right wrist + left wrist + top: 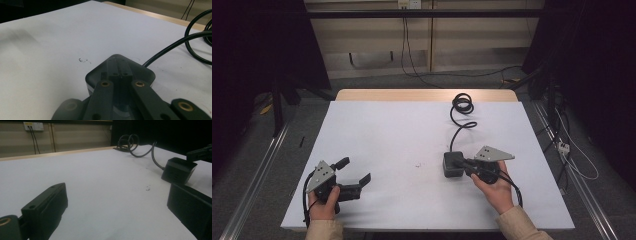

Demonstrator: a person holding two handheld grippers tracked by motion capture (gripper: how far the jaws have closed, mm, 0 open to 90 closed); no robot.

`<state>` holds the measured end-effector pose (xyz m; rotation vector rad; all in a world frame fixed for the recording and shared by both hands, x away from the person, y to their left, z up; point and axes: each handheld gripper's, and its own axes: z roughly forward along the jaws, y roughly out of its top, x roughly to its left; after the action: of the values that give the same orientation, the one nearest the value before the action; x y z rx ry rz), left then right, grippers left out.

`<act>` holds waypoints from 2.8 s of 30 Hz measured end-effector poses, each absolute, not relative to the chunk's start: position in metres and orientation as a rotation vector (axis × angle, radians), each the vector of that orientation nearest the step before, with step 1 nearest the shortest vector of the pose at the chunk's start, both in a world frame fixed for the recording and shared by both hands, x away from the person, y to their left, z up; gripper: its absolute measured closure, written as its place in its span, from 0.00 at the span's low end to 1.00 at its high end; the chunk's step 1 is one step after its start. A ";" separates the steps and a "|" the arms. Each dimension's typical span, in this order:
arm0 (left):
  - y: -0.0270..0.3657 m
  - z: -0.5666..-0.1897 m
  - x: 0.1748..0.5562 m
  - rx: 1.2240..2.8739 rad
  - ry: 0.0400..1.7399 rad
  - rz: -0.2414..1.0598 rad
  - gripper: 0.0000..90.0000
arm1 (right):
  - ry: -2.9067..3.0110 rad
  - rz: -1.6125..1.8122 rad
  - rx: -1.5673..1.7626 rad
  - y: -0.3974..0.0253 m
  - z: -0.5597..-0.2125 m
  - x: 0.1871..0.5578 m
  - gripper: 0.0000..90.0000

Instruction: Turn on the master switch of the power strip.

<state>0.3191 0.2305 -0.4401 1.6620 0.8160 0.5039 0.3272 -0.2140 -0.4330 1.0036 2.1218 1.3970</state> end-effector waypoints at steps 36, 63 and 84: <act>0.228 -0.441 0.319 1.664 0.817 0.495 0.03 | 2.129 1.396 0.999 -0.214 -0.436 0.327 1.00; 0.227 -0.441 0.319 1.666 0.816 0.496 0.03 | 2.125 1.402 1.007 -0.214 -0.437 0.326 1.00; 0.228 -0.441 0.318 1.663 0.816 0.496 0.03 | 2.133 1.392 1.012 -0.214 -0.436 0.327 1.00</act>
<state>0.3181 0.2281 -0.4408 1.6630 0.8159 0.4958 0.3266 -0.2137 -0.4364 1.0122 2.1326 1.3917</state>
